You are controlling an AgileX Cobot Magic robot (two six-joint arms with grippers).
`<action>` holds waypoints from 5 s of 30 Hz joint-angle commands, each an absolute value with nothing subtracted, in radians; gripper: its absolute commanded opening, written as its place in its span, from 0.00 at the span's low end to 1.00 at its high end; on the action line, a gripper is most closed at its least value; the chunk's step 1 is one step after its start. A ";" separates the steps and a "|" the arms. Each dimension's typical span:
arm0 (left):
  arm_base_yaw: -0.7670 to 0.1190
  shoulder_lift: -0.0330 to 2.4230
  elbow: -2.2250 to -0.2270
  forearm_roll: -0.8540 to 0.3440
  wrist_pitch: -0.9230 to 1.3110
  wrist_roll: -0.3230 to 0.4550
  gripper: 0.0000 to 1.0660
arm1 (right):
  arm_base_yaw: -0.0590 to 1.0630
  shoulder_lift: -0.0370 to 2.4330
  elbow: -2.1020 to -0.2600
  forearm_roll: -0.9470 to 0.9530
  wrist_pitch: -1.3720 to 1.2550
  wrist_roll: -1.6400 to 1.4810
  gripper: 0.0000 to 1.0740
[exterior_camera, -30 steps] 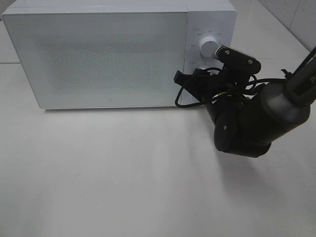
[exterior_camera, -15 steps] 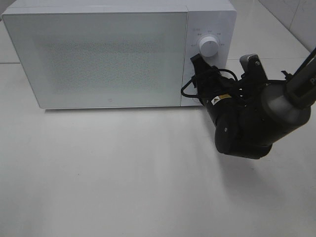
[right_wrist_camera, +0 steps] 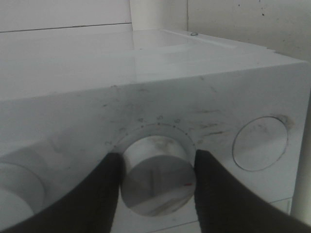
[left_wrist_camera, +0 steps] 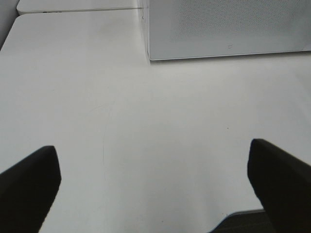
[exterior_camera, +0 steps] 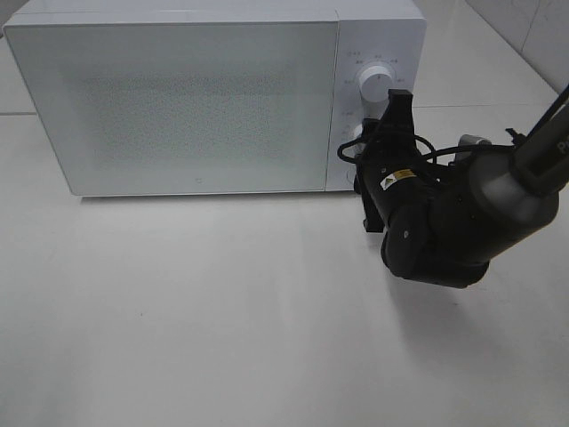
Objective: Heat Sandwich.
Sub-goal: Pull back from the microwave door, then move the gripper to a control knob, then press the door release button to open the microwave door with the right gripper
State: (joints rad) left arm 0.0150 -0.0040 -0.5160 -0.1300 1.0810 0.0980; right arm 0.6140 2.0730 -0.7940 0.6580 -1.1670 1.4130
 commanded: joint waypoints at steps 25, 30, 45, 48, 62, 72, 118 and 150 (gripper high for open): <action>0.018 -0.024 -0.515 -0.137 1.071 0.091 0.94 | 0.617 2.065 -0.820 0.605 -1.217 1.380 0.11; 0.018 -0.024 -0.515 -0.137 1.071 0.091 0.94 | 0.617 2.065 -0.820 0.606 -1.217 1.380 0.14; 0.018 -0.024 -0.515 -0.137 1.071 0.091 0.94 | 0.616 2.065 -0.820 0.690 -1.291 1.331 0.51; 0.018 -0.024 -0.515 -0.137 1.071 0.091 0.94 | 0.616 2.065 -0.820 0.692 -1.291 1.335 0.62; 0.018 -0.024 -0.515 -0.137 1.071 0.091 0.94 | 0.618 2.060 -0.818 0.671 -1.281 1.327 0.71; 0.018 -0.024 -0.515 -0.137 1.071 0.091 0.94 | 0.619 2.013 -0.729 0.597 -1.258 1.324 0.71; 0.018 -0.024 -0.515 -0.137 1.071 0.091 0.94 | 0.616 1.289 -0.635 0.131 0.519 -0.007 0.70; 0.018 -0.024 -0.515 -0.137 1.071 0.091 0.94 | 0.607 0.376 -0.730 -0.019 1.127 0.096 0.70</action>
